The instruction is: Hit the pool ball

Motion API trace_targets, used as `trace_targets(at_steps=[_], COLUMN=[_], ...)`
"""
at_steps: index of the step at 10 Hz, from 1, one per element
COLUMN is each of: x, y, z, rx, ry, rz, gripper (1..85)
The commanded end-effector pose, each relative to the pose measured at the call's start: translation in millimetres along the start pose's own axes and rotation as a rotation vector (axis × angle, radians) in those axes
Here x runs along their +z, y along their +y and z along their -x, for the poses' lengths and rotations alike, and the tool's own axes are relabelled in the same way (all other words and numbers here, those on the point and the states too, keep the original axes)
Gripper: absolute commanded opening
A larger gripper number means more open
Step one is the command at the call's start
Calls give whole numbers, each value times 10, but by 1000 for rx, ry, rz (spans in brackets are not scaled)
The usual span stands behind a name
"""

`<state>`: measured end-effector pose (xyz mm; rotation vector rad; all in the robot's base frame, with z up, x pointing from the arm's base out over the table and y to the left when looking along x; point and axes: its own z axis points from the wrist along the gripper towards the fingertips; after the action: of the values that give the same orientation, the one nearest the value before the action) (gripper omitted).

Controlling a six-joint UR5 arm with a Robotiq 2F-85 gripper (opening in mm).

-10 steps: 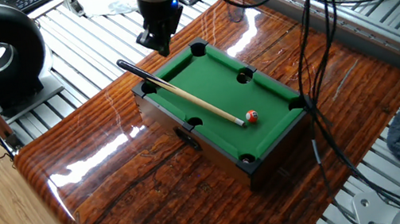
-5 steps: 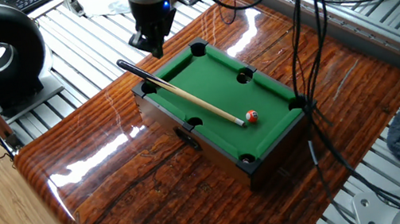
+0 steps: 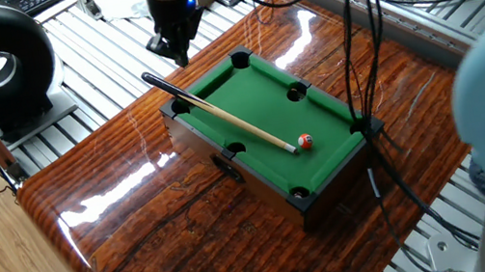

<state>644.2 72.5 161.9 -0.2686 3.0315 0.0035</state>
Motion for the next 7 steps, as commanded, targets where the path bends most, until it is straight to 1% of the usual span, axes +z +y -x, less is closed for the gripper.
trace_targets(at_steps=[1,4,5,6,7], x=[45,145,171,180,166], y=[6,22,32,26,44], z=[172,196,216,272,349], rx=[-4,-11,-14,-21,-29], ry=[5,13,9,-6,-20], rz=[14,20,26,24,37], gripper=[13,27,30,40,93])
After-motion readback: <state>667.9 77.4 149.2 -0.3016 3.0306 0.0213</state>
